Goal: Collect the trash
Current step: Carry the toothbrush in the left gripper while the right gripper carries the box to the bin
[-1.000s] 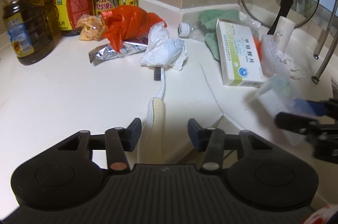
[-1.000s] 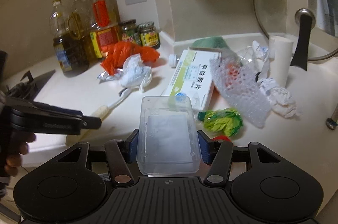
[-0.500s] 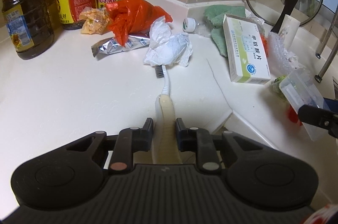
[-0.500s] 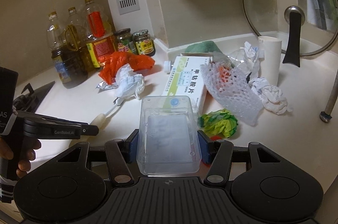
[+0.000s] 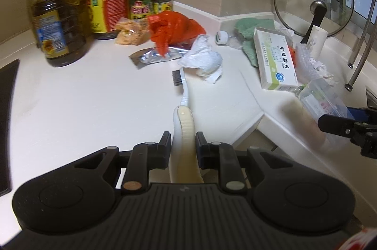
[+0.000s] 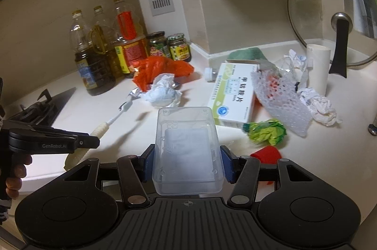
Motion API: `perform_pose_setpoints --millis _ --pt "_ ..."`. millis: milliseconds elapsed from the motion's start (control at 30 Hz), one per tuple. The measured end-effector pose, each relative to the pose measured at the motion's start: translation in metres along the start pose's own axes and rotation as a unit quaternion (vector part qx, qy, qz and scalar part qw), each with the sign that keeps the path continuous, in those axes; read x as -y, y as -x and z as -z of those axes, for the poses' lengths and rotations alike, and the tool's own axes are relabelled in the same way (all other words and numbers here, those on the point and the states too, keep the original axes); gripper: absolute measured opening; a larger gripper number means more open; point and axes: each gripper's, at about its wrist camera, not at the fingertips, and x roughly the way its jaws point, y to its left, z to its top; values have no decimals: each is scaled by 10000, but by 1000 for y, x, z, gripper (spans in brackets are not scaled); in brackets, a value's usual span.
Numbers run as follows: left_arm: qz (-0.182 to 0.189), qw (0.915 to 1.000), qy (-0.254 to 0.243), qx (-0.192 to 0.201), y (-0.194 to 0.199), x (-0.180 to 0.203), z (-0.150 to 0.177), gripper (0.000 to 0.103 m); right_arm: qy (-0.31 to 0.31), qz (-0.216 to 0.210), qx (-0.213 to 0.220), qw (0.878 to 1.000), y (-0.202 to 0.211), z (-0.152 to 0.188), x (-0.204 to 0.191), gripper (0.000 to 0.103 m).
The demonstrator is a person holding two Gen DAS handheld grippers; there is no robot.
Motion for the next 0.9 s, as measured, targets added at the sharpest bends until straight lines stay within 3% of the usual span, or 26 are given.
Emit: perform_pose_setpoints --millis 633,900 --pt "527 9985 -15 -112 71 8 53 19 -48 -174 -285 9994 23 30 -40 56" --pt "762 9960 -44 -458 79 14 87 19 -130 -166 -638 9977 30 60 -52 56"
